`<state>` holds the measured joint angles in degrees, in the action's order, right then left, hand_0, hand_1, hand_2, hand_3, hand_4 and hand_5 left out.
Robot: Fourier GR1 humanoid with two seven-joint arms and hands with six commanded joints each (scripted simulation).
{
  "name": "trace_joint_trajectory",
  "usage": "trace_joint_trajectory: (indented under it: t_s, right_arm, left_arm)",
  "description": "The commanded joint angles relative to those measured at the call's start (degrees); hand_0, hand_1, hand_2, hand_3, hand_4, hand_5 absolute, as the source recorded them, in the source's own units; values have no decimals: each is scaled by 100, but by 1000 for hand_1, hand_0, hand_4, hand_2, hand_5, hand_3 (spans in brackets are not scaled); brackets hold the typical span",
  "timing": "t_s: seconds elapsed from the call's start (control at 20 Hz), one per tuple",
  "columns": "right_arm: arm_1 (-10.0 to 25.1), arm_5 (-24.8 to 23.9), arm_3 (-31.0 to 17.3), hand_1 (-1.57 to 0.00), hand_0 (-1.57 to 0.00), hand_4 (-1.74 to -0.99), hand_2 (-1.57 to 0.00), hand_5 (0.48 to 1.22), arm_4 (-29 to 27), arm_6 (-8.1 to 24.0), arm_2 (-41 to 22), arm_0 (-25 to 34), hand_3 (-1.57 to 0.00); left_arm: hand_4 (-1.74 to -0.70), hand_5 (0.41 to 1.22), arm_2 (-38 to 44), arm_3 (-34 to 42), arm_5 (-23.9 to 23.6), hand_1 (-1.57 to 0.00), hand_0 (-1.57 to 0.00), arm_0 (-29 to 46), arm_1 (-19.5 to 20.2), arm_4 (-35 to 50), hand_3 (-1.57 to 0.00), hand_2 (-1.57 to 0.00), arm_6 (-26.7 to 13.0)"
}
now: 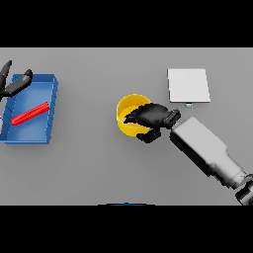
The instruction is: Pick up the red beaker and tilt it to pour out 1 green nut into yellow bowl. Pick up the yellow bowl and place it on the metallic measuring scale.
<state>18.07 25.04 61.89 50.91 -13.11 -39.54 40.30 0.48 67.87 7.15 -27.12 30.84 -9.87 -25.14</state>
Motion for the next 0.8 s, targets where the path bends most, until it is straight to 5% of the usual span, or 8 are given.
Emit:
trace_joint_trajectory:
  t_s: [0.0, 0.05, 0.2, 0.5, 0.75]
  right_arm:
    - [12, -62, -20, -407, -455, -1363, -349, 957, 10, -109, -14, -10, -322]
    - [27, -82, -26, -640, -678, -1435, -594, 1010, 19, -113, -24, -37, -572]
    - [101, 46, 131, -1094, -1114, -1578, -1071, 1113, -50, -156, -31, -50, -882]
    - [152, 305, 247, -1446, -1451, -1698, -1330, 1193, -199, 28, -6, -27, -1171]
    - [350, 580, 609, -1530, -1532, -1727, -1440, 1212, -383, 89, 164, 115, -1173]
  left_arm:
    - [-789, 710, -10, 50, 22, 1, 1, 37, 10, 8, 1, 1, -1]
    - [-788, 710, -14, 49, 16, 1, 1, 14, -1, 7, 1, 1, -3]
    - [-787, 707, 23, 105, 45, 1, 1, 60, 40, 52, 1, 1, -72]
    - [-785, 712, -25, 90, 15, 1, 1, 53, -2, 7, 1, 1, -44]
    - [-775, 706, -33, 10, 11, 1, 1, -24, 8, -32, 1, 1, -57]
